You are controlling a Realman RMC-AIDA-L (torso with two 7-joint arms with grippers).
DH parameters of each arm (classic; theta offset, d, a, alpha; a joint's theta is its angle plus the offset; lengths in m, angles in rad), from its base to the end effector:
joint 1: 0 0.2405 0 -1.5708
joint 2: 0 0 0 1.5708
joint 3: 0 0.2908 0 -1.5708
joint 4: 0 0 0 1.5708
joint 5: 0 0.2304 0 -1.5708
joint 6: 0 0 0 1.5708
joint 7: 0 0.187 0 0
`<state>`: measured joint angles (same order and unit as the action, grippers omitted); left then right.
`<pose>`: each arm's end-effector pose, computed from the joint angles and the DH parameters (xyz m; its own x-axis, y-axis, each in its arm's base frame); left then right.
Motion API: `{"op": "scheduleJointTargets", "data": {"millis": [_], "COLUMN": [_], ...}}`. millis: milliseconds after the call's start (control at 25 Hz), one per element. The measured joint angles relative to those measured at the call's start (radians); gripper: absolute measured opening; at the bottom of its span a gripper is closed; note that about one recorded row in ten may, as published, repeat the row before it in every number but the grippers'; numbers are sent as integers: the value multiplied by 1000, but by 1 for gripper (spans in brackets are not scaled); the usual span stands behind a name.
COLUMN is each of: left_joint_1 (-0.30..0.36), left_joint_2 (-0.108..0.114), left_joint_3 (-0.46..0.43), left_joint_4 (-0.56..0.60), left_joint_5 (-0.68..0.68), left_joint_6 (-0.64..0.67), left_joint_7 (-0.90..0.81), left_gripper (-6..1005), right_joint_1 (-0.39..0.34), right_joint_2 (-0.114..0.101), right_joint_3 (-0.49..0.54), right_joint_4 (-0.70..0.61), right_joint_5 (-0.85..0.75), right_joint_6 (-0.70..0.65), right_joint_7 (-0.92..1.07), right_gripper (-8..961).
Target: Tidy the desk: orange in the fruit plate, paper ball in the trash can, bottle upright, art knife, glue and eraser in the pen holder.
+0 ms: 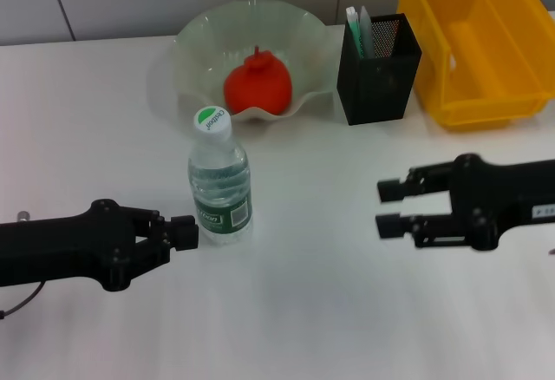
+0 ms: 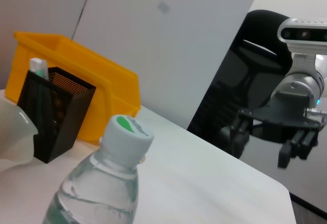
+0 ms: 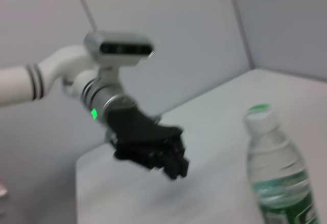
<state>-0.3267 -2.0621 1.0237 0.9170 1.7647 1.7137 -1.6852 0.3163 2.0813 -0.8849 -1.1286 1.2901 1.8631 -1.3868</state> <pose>-0.2645 0.3157 -0.0410 0.7288 0.4808 0.4875 0.4987 -0.8606 0.1031 0.2526 0.3100 -0.0001 0.7849 -0.4114 -0.4634 -0.4410 -0.8962 0.0486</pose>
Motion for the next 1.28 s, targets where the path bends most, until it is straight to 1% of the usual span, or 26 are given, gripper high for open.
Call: {"op": "scheduleJointTargets", "data": {"millis": [80, 160, 280, 520, 600, 800, 960, 1080, 1280], "left_joint_1": [0, 2, 3, 5, 6, 6, 6, 6, 5], "left_joint_2": [0, 1, -1, -1, -2, -3, -3, -4, -4], "left_joint_3": [0, -6, -11, -11, -14, -31, -34, -33, -32], "left_joint_4": [0, 12, 32, 35, 36, 36, 43, 43, 44], "left_joint_5": [0, 0, 0, 0, 0, 0, 0, 0, 0], "left_joint_6": [0, 0, -3, -5, -7, -10, -13, -17, -19], "left_joint_7": [0, -19, -41, -54, -59, -65, -66, -67, -68], "left_gripper": [105, 105, 172, 305, 366, 561, 762, 799, 799], "right_joint_1": [1, 3, 4, 3, 0, -4, -5, -5, -5], "right_joint_2": [0, -1, 0, 3, 4, 6, 6, 6, 6], "right_joint_3": [11, 23, 30, 47, 34, 8, 2, -7, -14], "right_joint_4": [0, -3, -9, -13, -13, -13, -12, -10, -12], "right_joint_5": [2, 4, 5, 15, 17, 18, 19, 20, 20], "right_joint_6": [1, 1, 0, -1, 1, 3, 3, 4, 3], "right_joint_7": [6, 14, 15, 11, 12, 15, 17, 19, 23], "right_gripper": [343, 424, 545, 766, 817, 817, 818, 818, 818]}}
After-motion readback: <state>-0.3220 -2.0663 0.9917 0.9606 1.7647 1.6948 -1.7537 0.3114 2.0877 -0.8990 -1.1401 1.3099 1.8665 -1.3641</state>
